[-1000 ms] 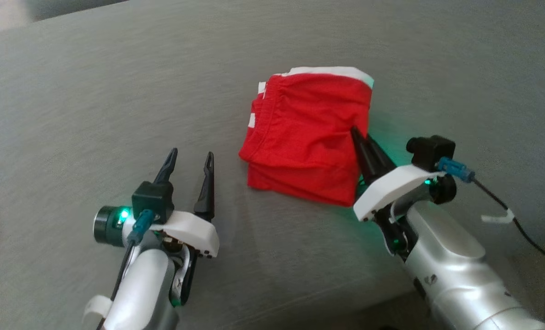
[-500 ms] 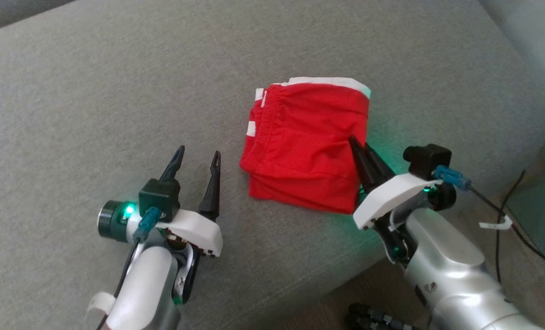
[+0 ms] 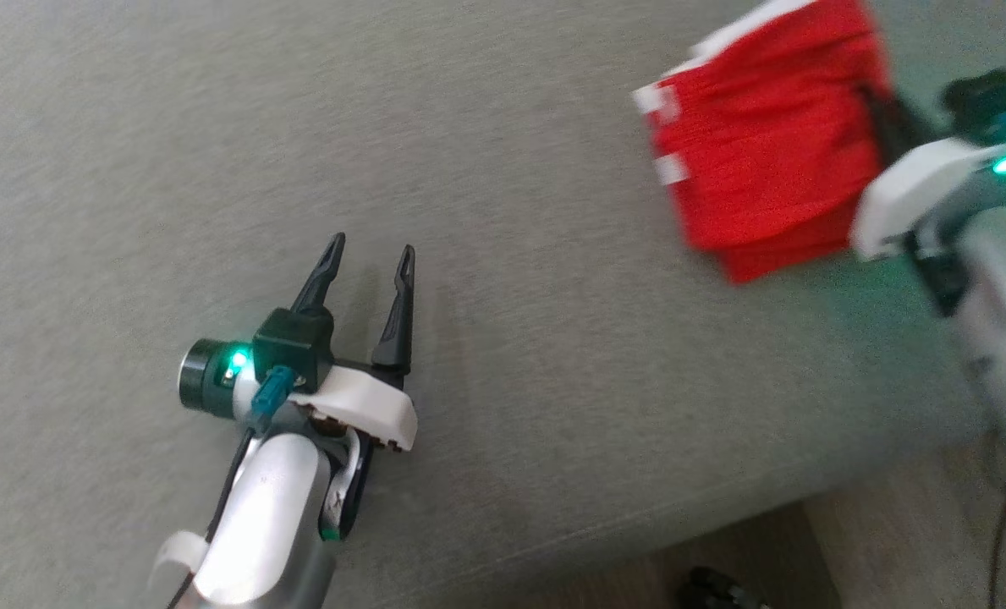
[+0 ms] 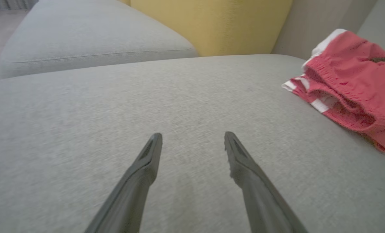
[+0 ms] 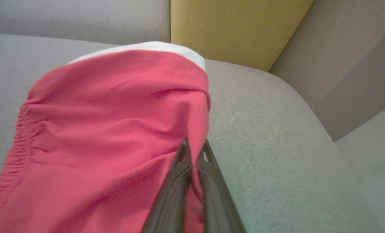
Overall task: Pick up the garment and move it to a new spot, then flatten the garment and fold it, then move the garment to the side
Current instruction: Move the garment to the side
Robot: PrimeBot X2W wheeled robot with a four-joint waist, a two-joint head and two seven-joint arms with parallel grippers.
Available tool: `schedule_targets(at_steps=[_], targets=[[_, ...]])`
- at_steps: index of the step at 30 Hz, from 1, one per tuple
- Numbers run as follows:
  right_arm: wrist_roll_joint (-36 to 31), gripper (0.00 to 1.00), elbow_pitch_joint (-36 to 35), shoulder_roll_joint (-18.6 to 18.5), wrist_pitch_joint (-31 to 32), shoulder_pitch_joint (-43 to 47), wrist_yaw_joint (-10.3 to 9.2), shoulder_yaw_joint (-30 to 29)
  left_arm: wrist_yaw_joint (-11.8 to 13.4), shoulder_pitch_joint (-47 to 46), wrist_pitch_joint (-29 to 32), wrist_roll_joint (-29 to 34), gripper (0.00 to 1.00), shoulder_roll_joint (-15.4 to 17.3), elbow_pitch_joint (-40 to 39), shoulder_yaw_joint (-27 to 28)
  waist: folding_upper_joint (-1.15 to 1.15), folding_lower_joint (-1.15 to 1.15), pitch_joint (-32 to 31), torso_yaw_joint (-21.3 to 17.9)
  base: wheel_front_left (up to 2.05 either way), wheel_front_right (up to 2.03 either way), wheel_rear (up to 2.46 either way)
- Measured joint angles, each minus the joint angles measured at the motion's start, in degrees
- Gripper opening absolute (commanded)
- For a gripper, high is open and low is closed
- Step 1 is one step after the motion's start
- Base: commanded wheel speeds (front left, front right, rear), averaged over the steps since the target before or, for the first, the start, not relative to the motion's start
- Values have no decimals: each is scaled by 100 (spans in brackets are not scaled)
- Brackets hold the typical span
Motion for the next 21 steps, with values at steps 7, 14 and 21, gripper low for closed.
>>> schedule_targets(at_steps=[7,14,21], targets=[[-225,0,624,-671,143,-416,1,-169,88,2,0,-36,100,1,-130,-19,0,0,148,520,0,0,0],[-349,0,1148,-1003,8,-742,1,-542,99,4,0,-63,100,0,-122,0,0,0,292,771,0,0,0],[-539,0,1373,-1127,-45,-800,1,-825,98,3,0,-54,100,-1,-107,18,0,0,310,776,0,0,0]])
